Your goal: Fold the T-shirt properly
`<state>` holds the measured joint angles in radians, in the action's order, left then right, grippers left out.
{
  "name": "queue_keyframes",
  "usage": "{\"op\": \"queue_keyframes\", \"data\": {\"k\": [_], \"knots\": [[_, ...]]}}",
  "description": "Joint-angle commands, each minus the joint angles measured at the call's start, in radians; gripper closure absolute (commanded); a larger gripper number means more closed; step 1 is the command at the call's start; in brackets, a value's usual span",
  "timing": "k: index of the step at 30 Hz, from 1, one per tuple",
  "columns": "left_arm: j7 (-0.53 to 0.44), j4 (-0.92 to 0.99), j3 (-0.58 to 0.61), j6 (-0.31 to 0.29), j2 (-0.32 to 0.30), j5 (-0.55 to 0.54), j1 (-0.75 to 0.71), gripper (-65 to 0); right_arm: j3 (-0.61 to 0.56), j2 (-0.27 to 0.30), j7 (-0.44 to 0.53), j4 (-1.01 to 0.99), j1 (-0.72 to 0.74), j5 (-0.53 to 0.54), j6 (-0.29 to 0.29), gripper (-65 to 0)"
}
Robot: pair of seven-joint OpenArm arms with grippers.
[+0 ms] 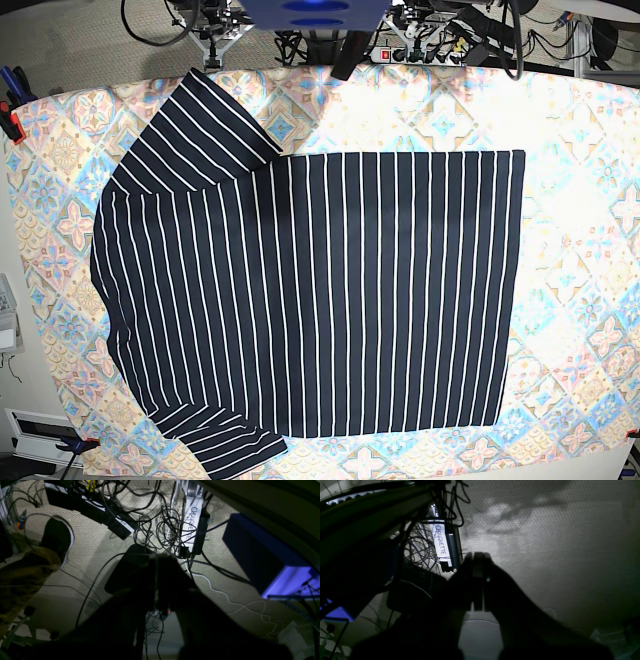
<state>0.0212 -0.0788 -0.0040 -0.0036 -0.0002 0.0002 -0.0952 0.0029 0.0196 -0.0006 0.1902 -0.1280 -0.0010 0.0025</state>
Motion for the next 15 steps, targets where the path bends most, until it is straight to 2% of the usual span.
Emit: {"op": "queue_keyframes", "data": {"k": [1,9,15], "knots": [[0.000,0.000,0.002,0.001,0.001,0.002,-0.005,0.0,0.003,0.003,0.006,0.001,-0.005,0.000,0.000,0.0],[0.000,-0.006,0.002,0.001,-0.004,0.004,-0.039,0.0,-0.001,0.003,0.006,0.007,-0.048,0.000,0.000,0.0],[0.001,-0.148,0.003,0.001,-0.022,0.005,-0.165,0.0,-0.002,0.046,0.009,0.073,-0.146,-0.001,0.000,0.0]]}}
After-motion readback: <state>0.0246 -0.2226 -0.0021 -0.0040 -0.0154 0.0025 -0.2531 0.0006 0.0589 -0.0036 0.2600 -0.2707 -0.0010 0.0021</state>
